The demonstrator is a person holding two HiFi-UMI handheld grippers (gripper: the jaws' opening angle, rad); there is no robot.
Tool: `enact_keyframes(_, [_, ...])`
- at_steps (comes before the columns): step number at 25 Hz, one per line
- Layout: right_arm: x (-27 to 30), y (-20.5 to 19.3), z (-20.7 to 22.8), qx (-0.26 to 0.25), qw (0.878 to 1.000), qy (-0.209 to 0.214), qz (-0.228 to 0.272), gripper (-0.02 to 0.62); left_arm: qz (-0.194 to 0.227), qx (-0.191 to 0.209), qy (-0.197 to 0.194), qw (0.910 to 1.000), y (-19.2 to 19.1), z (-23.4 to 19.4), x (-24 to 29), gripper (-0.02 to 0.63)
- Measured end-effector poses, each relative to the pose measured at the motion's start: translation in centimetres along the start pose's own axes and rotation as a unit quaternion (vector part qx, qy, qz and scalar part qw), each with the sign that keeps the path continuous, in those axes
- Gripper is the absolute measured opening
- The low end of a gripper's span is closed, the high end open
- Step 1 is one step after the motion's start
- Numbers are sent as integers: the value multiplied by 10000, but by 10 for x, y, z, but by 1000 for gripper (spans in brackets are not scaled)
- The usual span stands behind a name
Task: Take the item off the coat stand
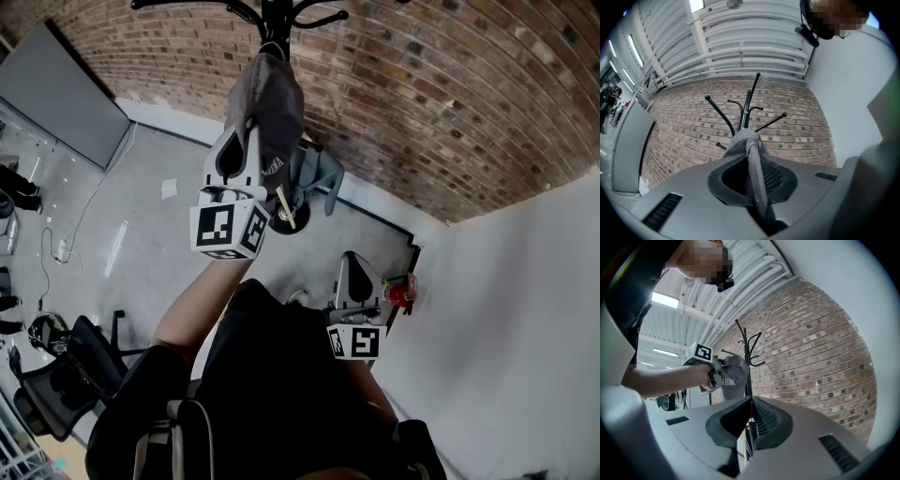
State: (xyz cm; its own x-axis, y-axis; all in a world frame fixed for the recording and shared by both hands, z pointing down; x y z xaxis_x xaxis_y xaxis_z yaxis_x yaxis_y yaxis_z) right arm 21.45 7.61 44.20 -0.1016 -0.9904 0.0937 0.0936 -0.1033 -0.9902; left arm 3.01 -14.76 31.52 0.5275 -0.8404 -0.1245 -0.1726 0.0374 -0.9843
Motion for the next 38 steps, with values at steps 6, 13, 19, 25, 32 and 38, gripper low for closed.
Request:
enact_keyframes(6, [-1,-1,1,-12,10000,42,-22,20,105,-360,-71,9993,10,1,-3,44])
enact_keyframes(13, [1,-2,5,-36,10000,85,-5,21,269,-376,-62,9989,19,1,-8,41])
enact_keyframes(19, [6,0,1,-43,9999,152,39,20,363,-412,-82,9985,26,-2,-10,41])
enact_keyframes(25, [6,-1,-2,-109,9998,185,-17,20,409,-521,-196,9976,40,-7,-9,41])
enact_keyframes(32, [7,-1,-1,-116,9998,129,-57,20,404,-680,-229,9966,46,-10,-13,41])
enact_keyframes(38, [11,-2,-7,-120,9997,162,-100,20,557,-582,-301,9963,54,-13,-19,41])
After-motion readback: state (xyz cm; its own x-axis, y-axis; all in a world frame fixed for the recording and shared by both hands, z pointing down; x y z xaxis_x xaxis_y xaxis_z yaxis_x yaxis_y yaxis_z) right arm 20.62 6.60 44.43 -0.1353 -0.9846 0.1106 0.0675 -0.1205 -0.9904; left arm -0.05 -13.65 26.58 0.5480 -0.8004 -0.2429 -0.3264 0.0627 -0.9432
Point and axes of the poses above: the fingertips, and each gripper's own axes: x forward along the fingers, z to its right, y out of its top, the point moved 10 cm from there along -x, backward along the fingers, and after that the axes turned 9 degrees about -z, right-handed, at the moved point
